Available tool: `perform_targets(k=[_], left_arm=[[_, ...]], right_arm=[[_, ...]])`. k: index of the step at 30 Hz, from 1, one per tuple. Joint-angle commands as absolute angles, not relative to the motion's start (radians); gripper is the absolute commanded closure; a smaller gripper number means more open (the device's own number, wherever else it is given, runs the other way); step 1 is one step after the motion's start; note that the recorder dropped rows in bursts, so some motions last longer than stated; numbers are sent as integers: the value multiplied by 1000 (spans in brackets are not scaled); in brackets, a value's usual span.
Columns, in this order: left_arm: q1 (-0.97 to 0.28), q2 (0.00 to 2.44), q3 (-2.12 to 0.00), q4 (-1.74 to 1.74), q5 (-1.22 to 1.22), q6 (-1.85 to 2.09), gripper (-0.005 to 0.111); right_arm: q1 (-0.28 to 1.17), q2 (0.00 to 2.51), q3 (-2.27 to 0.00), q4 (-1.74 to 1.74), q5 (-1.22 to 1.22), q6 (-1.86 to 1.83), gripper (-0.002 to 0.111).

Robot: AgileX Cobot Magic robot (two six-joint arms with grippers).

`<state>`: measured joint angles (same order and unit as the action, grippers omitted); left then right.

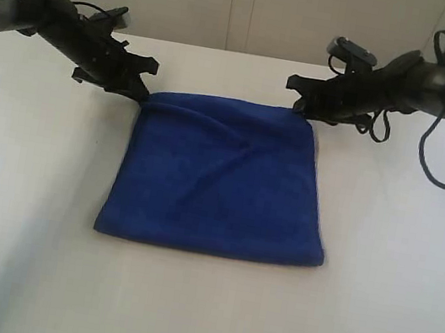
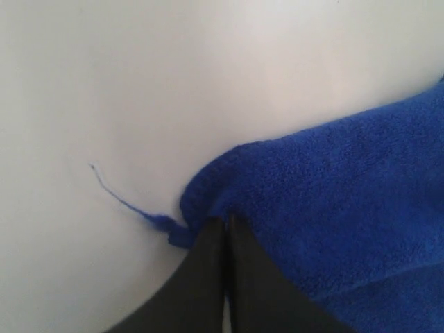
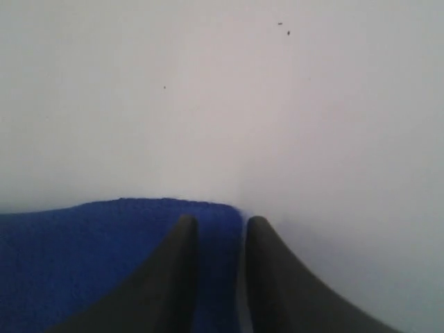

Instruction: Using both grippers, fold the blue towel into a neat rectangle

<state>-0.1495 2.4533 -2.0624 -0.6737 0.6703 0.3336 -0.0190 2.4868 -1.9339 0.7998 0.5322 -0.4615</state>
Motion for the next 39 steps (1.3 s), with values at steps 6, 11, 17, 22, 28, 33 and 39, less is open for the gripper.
perform_targets(k=[6, 11, 17, 22, 28, 33, 39], left_arm=[[-151, 2453, -2065, -683, 674, 337, 106], [-151, 2453, -2065, -683, 658, 337, 106], [-151, 2453, -2065, -687, 649, 337, 106], [-151, 2453, -2065, -689, 642, 337, 106], [-151, 2453, -2065, -689, 624, 311, 87], [-151, 2453, -2073, -695, 628, 311, 59], [-119, 2417, -2142, -650, 734, 311, 54]], right_arm=[[-21, 2486, -1934, 788, 518, -497, 108], [-21, 2453, -1934, 766, 499, -497, 108], [-21, 2425, -1934, 693, 481, -497, 108], [-21, 2444, -1932, 680, 485, -497, 108], [-21, 2459, -1932, 680, 485, -497, 95], [-23, 2448, -1932, 678, 497, -465, 66], [-63, 2382, -1932, 656, 675, -402, 63]])
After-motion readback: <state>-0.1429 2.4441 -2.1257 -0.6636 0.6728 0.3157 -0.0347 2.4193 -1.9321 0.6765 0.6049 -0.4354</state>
